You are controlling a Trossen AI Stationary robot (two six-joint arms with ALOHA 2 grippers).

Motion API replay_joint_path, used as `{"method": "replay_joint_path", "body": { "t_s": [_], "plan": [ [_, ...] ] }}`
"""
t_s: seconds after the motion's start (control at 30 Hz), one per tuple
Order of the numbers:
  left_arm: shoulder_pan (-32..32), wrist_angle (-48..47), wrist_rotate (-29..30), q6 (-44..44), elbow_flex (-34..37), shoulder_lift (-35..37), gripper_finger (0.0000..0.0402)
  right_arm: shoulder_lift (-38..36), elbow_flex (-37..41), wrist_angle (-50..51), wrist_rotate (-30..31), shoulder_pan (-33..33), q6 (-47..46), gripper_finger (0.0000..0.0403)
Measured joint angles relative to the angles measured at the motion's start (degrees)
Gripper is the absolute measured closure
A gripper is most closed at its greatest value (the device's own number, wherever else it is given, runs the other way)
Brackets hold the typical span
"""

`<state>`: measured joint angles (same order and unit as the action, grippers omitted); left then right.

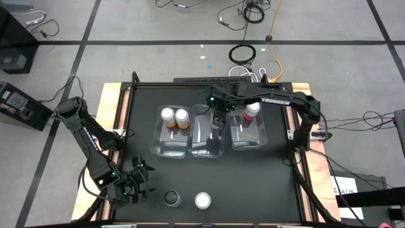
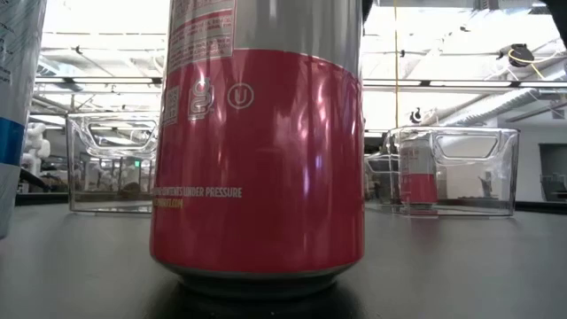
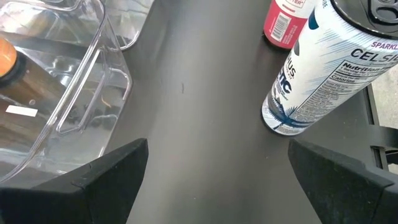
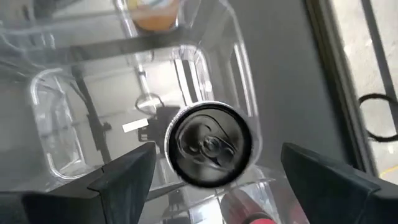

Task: Sort soda cans
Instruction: Put the left white/blue soda can into the middle transparent bin

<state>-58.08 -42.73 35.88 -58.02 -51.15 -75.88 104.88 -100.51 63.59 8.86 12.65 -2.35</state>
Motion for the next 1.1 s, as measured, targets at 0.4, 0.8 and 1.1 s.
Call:
{"method": "replay_joint_path", "body": {
  "t_s": [0.4, 0.8, 1.1],
  "plan": [
    [0.0, 0.01, -0.02, 0.39, 0.02, 0.0, 0.0007, -14.16, 0.0, 0.07, -1.96, -0.93, -11.45, 0.0064],
    [0.0, 0.29, -0.03, 0.02, 0.02, 0.0, 0.0007, -22.68, 0.0, 1.88, -2.9, -11.93, -24.03, 0.0064],
    [0.0, 0.27, 0.66, -0.04, 0.0, 0.0, 0.0007, -19.68, 0.0, 9.27, 6.75, -26.24, -42.45, 0.0064]
  ]
}}
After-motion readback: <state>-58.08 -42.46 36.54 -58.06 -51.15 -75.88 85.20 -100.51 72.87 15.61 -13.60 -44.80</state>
